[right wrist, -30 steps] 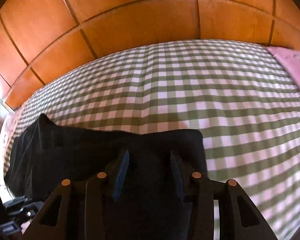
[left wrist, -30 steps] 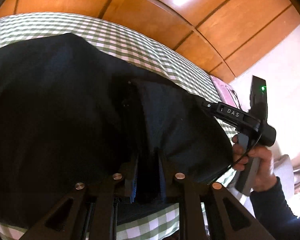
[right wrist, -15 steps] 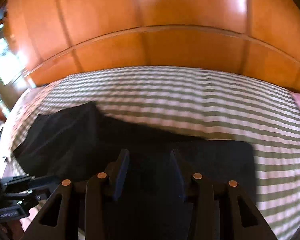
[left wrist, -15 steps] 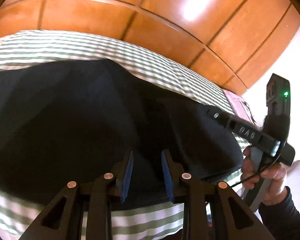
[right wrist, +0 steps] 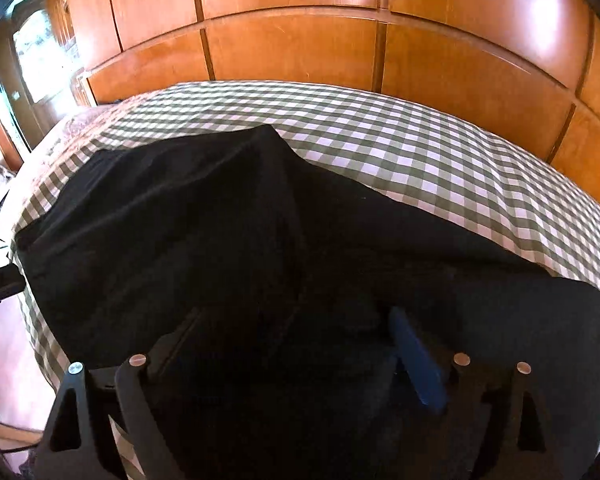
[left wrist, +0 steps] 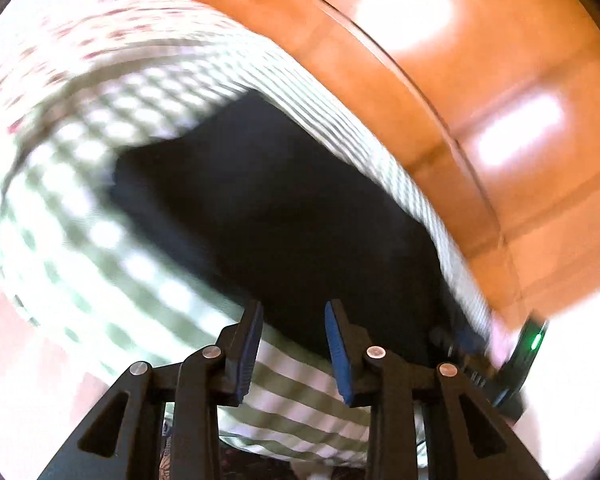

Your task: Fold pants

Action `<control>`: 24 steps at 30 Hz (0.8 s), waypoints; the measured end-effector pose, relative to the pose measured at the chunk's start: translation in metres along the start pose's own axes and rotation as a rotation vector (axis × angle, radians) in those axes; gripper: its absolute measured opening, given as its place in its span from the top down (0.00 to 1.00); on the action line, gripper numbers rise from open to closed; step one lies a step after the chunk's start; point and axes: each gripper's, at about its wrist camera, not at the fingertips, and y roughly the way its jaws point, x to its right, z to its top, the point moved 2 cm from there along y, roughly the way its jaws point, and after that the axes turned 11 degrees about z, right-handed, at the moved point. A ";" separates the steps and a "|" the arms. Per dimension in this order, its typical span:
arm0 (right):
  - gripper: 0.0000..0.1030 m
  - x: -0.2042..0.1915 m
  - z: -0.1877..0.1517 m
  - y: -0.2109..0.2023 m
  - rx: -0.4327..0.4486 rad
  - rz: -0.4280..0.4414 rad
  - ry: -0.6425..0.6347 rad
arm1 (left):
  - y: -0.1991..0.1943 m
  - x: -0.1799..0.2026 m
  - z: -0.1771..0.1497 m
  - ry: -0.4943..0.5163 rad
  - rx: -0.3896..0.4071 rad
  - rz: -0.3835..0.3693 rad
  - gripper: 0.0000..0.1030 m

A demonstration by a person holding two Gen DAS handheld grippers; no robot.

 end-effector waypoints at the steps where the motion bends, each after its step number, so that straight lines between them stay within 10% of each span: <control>1: 0.11 -0.001 0.000 0.000 0.006 0.006 0.005 | -0.006 -0.015 0.005 -0.053 0.031 -0.002 0.70; 16: 0.11 0.000 -0.001 0.000 0.049 0.035 0.043 | 0.023 -0.093 0.034 -0.375 0.028 -0.021 0.64; 24: 0.11 0.000 -0.001 -0.001 0.069 0.041 0.056 | 0.019 -0.084 0.042 -0.353 0.036 0.012 0.85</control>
